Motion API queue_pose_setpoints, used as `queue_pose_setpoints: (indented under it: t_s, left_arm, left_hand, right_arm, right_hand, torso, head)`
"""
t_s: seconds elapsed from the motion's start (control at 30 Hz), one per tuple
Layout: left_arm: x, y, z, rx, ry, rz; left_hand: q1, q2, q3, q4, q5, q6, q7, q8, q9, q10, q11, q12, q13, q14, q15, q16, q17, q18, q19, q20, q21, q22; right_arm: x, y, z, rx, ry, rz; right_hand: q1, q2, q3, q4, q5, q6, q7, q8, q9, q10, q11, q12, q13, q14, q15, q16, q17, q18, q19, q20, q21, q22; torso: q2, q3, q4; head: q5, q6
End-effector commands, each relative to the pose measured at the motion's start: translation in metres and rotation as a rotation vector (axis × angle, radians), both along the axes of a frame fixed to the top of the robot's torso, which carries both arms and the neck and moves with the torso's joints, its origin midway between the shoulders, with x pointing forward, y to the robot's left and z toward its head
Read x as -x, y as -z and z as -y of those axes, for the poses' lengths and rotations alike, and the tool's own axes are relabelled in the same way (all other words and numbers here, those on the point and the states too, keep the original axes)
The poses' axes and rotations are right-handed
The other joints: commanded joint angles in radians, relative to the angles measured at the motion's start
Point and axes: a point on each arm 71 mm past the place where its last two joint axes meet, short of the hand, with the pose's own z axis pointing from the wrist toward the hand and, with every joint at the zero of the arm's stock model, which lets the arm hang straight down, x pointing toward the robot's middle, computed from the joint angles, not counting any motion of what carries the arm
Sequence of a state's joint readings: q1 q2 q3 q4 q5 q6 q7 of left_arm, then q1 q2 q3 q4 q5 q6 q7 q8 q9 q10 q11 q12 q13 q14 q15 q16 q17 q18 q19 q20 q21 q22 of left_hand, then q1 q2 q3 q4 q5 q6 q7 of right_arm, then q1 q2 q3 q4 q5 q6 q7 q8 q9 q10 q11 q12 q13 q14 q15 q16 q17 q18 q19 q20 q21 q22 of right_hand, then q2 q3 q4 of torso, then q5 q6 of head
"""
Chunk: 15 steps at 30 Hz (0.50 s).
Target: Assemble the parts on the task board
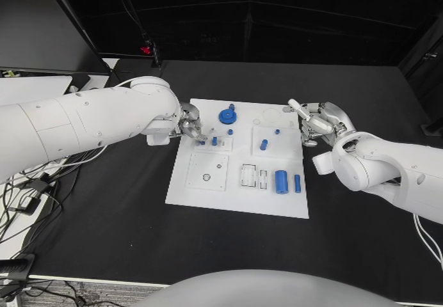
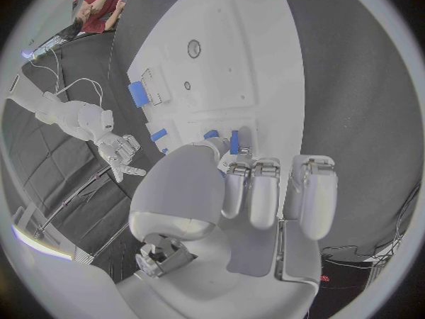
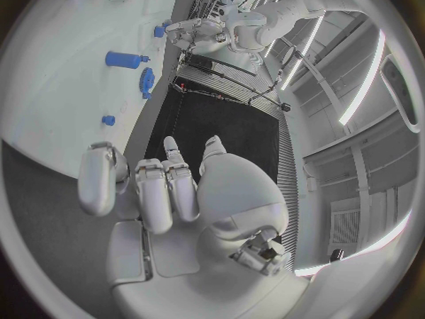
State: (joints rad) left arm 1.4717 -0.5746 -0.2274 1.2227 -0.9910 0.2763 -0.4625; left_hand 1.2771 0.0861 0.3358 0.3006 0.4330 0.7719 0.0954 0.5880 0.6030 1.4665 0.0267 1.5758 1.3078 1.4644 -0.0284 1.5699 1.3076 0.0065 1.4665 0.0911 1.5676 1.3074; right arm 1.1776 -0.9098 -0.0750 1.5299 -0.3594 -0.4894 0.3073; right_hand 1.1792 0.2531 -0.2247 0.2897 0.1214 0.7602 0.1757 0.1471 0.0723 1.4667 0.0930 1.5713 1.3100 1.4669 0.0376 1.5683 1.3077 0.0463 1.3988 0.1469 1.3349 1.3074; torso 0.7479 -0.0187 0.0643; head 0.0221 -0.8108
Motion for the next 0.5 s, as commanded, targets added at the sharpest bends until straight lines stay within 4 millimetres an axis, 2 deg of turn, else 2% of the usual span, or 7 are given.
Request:
queue_pose_setpoints:
  t_s: [0.03, 0.23, 0.5]
  left_arm:
    - [0.0054, 0.0128, -0.0009, -0.047, 0.01, -0.054]
    - [0.0059, 0.0131, -0.0014, -0.045, 0.014, -0.056]
    - [0.0058, 0.0131, -0.0026, -0.042, 0.014, -0.057]
  left_hand:
    - [-0.016, -0.002, -0.007, -0.005, -0.006, -0.008, -0.002, -0.006, -0.001, 0.104, 0.005, -0.005, 0.263, 0.106, 0.002, 0.001, 0.263, -0.007, 0.104, 0.0, 0.003, 0.263]
    - [-0.059, -0.012, -0.04, -0.005, -0.006, -0.009, -0.002, -0.004, -0.001, 0.104, 0.005, -0.005, 0.263, 0.106, 0.002, 0.001, 0.263, -0.007, 0.104, 0.0, 0.003, 0.263]
    - [-0.075, -0.022, -0.062, -0.006, -0.005, -0.009, -0.003, -0.003, 0.0, 0.104, 0.004, -0.005, 0.263, 0.106, 0.001, 0.001, 0.263, -0.007, 0.104, -0.001, 0.003, 0.263]
  right_arm:
    - [0.0004, -0.0016, -0.001, -0.005, -0.006, 0.009]
    - [0.0004, -0.0016, -0.0008, -0.005, -0.005, 0.009]
    - [0.0003, -0.0016, -0.0008, -0.005, -0.005, 0.009]
  right_hand:
    - [0.008, 0.001, -0.005, 0.001, 0.006, -0.008, 0.002, 0.005, 0.0, 0.104, 0.009, -0.001, 0.261, 0.104, 0.006, 0.002, 0.263, 0.018, -0.005, 0.005, -0.005, 0.161]
    - [0.008, 0.001, -0.005, 0.001, 0.006, -0.008, 0.002, 0.005, 0.0, 0.104, 0.009, -0.001, 0.261, 0.104, 0.006, 0.002, 0.263, 0.018, -0.005, 0.005, -0.005, 0.161]
    - [0.009, 0.002, -0.005, 0.0, 0.007, -0.007, 0.002, 0.006, 0.0, 0.104, 0.009, -0.001, 0.261, 0.104, 0.006, 0.002, 0.263, 0.017, -0.004, 0.005, -0.004, 0.162]
  torso:
    - [0.0, 0.0, -0.0001]
    - [0.001, 0.0001, 0.0005]
    - [0.0, -0.0005, 0.0002]
  head:
    - [-0.001, -0.001]
    - [-0.002, -0.003]
    - [-0.002, -0.004]
